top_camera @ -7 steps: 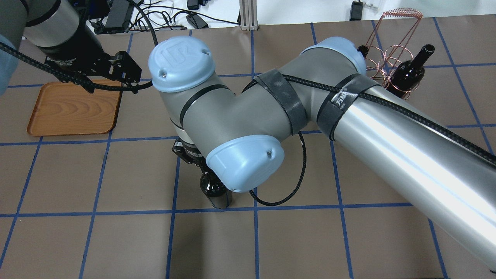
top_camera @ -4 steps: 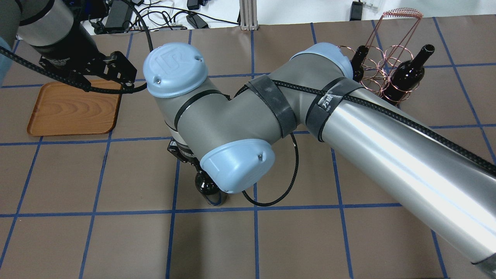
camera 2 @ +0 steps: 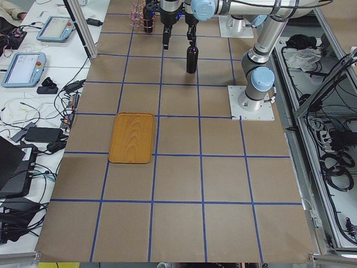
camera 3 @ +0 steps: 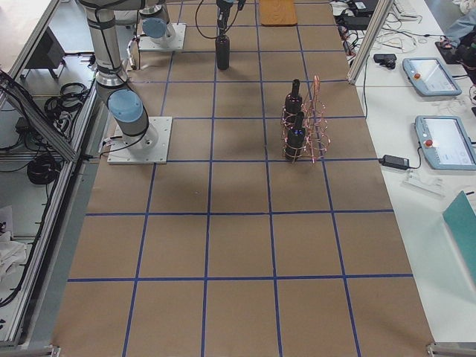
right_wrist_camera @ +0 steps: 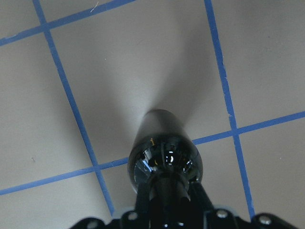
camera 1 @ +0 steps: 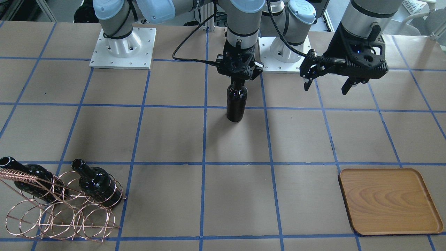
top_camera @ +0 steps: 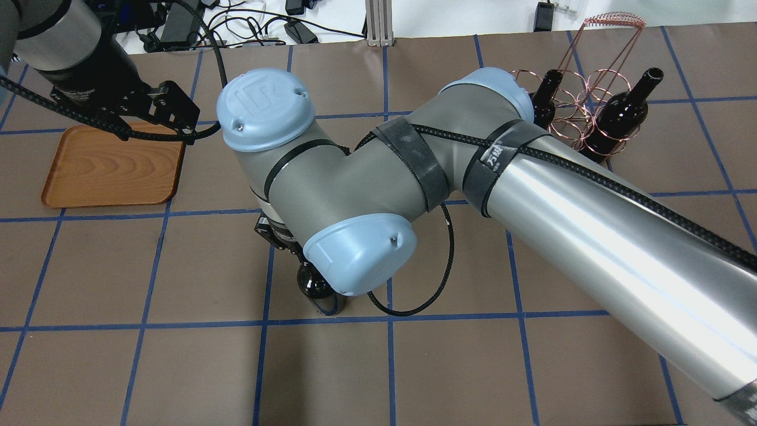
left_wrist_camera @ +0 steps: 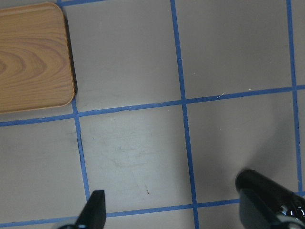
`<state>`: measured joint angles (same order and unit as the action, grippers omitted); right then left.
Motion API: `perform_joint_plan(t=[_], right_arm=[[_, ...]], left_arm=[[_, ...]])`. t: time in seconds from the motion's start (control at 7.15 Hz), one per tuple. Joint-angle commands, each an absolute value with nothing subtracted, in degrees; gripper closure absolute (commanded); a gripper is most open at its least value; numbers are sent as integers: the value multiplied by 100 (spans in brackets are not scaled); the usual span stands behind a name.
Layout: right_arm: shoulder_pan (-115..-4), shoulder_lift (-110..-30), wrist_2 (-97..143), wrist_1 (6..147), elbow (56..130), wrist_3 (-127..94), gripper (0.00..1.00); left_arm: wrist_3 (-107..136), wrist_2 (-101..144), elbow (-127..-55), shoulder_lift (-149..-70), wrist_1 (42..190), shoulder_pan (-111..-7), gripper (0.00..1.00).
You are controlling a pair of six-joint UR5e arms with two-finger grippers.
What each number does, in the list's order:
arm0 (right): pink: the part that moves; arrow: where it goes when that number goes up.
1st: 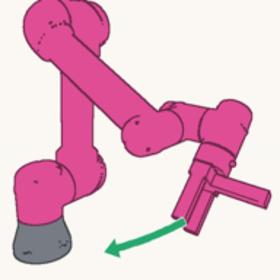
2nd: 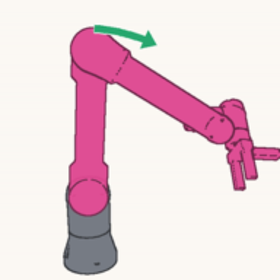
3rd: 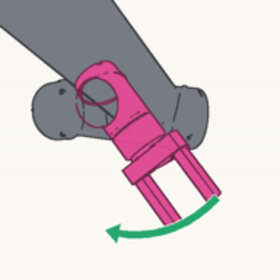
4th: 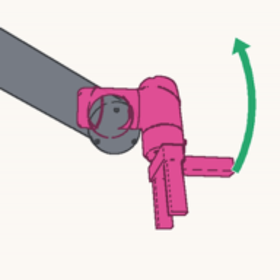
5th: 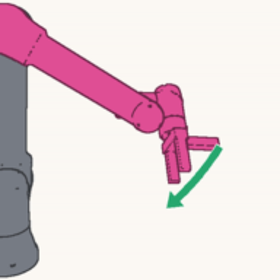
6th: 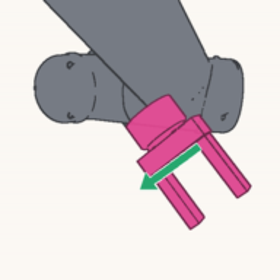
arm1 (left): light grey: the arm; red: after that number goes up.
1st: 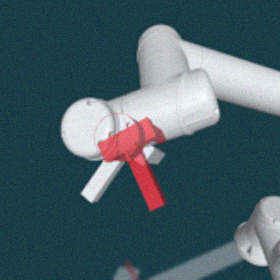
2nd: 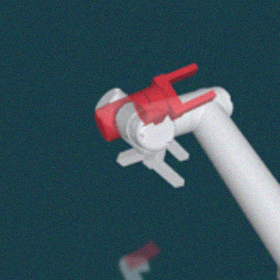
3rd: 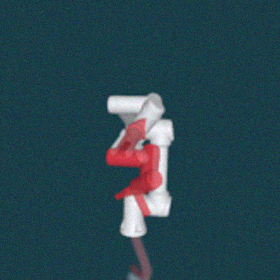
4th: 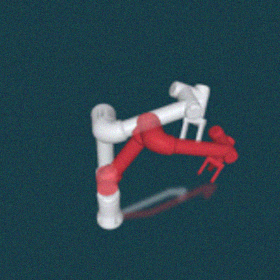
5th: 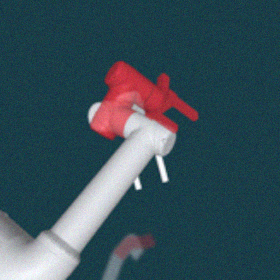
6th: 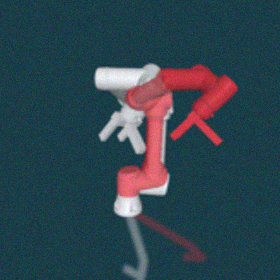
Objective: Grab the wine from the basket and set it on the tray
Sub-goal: 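Carry the bottle toward the table center and stand it upright with the right gripper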
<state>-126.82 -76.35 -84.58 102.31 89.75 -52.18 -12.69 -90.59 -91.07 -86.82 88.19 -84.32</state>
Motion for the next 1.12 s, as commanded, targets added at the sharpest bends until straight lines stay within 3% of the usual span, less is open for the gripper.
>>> perform_joint_plan(t=[0.0, 0.14, 0.7, 0.98], right_arm=[[-12691, -7629, -8525, 10239, 8982, -5177, 7], [-12718, -7629, -8525, 10213, 8982, -5177, 0], [-12596, -7988, -8648, 10266, 8921, -4933, 0], [-11879, -8278, -8833, 10073, 8895, -3977, 0]], left_arm=[[-1327, -9070, -9106, -8640, 8877, -8420, 0], [-1318, -9210, -9114, -8614, 8973, -8420, 0], [-1327, -9378, -9105, -8622, 9088, -8394, 0], [-1275, -9395, -9105, -8596, 9096, -8420, 0]])
